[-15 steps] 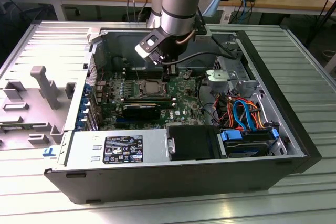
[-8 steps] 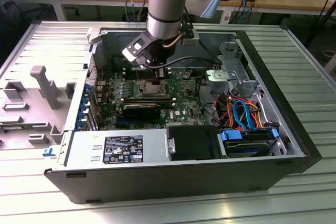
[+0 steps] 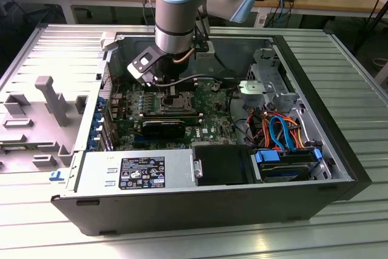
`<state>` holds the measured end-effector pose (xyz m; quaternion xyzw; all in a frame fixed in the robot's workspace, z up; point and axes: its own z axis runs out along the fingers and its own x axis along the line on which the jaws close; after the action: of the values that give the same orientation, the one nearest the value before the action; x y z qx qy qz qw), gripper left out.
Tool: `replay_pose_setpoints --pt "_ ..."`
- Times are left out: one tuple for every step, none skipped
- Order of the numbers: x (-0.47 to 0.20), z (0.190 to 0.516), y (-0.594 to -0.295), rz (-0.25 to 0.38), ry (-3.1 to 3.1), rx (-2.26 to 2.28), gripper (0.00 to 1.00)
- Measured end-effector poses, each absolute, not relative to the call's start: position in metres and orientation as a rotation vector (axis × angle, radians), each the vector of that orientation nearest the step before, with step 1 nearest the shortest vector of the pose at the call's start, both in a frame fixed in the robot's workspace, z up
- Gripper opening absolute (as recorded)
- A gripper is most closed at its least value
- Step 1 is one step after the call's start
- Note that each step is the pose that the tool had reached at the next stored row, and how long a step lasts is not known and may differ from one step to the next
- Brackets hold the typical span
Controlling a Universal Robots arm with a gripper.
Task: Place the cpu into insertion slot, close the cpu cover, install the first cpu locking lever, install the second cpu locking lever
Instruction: 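Close the cpu cover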
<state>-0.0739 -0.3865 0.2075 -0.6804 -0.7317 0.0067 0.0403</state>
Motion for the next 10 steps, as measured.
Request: replay_pose_setpoints --pt "-0.0739 0.2074 -0.3865 0.021 -2.242 -2.085 0.11" --pt "-0.0739 0.2073 -0.3865 0.02 -2.242 -2.085 0.11" --pt "-0.0739 0.2069 -0.3865 0.02 -2.242 -2.084 0.11" --pt "-0.074 0.2059 -0.3866 0.021 -2.241 -2.085 0.11" --pt "-0.074 0.2051 -0.3867 0.022 -2.242 -2.085 0.11" --pt "-0.074 0.2044 -0.3866 0.021 -2.242 -2.085 0.11" --pt "-0.0739 0.2046 -0.3865 0.02 -2.241 -2.085 0.11" --pt "-0.0738 0.2057 -0.3863 0.018 -2.241 -2.084 0.11" --pt "-0.0737 0.2074 -0.3862 0.016 -2.241 -2.084 0.11" --pt "-0.0738 0.2102 -0.3864 0.019 -2.241 -2.084 0.11"
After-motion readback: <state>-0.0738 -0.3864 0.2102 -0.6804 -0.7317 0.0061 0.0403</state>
